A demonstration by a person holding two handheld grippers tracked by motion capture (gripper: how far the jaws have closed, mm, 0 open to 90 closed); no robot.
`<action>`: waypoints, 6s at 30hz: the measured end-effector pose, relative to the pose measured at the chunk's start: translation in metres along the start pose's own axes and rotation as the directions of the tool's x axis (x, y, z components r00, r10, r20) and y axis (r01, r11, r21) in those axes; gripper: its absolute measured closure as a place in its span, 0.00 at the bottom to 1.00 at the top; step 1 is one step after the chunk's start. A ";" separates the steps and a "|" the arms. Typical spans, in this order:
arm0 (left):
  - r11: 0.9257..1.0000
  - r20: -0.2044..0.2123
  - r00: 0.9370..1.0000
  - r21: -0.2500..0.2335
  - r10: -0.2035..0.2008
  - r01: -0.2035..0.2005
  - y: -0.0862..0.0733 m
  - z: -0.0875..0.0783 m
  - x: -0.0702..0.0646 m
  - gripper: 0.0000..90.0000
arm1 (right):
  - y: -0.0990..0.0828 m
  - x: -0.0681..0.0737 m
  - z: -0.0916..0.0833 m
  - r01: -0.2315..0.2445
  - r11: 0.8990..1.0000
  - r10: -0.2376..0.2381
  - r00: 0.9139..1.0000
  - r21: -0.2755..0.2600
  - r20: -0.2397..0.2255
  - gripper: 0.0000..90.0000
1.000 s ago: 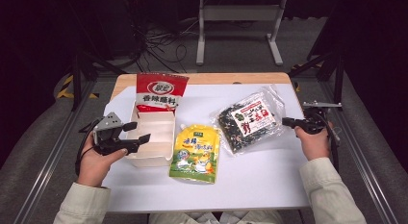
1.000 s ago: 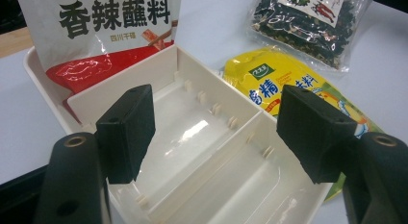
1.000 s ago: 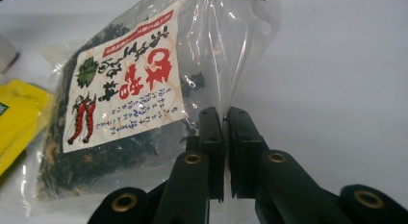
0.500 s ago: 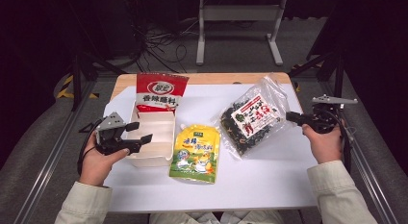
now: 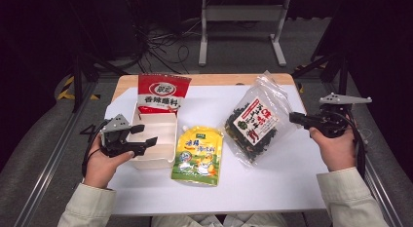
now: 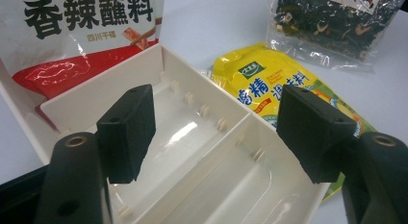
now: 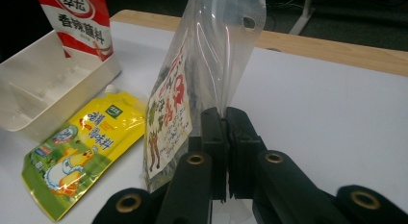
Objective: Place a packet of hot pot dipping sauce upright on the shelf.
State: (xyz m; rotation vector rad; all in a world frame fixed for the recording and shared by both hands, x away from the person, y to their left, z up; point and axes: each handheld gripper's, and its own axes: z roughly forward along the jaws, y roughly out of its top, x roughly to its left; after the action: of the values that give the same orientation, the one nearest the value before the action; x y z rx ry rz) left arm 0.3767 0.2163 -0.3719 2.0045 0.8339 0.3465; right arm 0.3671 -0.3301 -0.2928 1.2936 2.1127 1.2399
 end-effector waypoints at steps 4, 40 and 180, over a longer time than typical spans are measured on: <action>1.000 0.013 1.000 -0.001 0.007 -0.007 0.002 0.001 -0.004 0.34 | 0.003 0.010 -0.006 0.030 1.000 -0.030 1.000 0.002 -0.009 0.96; 0.992 0.235 0.964 -0.007 0.123 -0.125 0.040 0.063 -0.072 0.34 | 0.008 0.070 -0.044 0.189 0.982 -0.190 0.978 -0.018 -0.086 0.96; 0.902 0.103 0.978 -0.414 0.180 -0.123 0.067 -0.030 -0.034 0.83 | -0.046 0.026 -0.029 0.131 0.985 -0.137 0.989 -0.109 -0.050 0.39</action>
State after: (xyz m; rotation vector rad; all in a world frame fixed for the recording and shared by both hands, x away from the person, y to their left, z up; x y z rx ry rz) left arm 0.3646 0.1883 -0.2970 1.6813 0.4700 0.4258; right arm 0.3101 -0.3310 -0.3122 1.0648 2.1043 1.3263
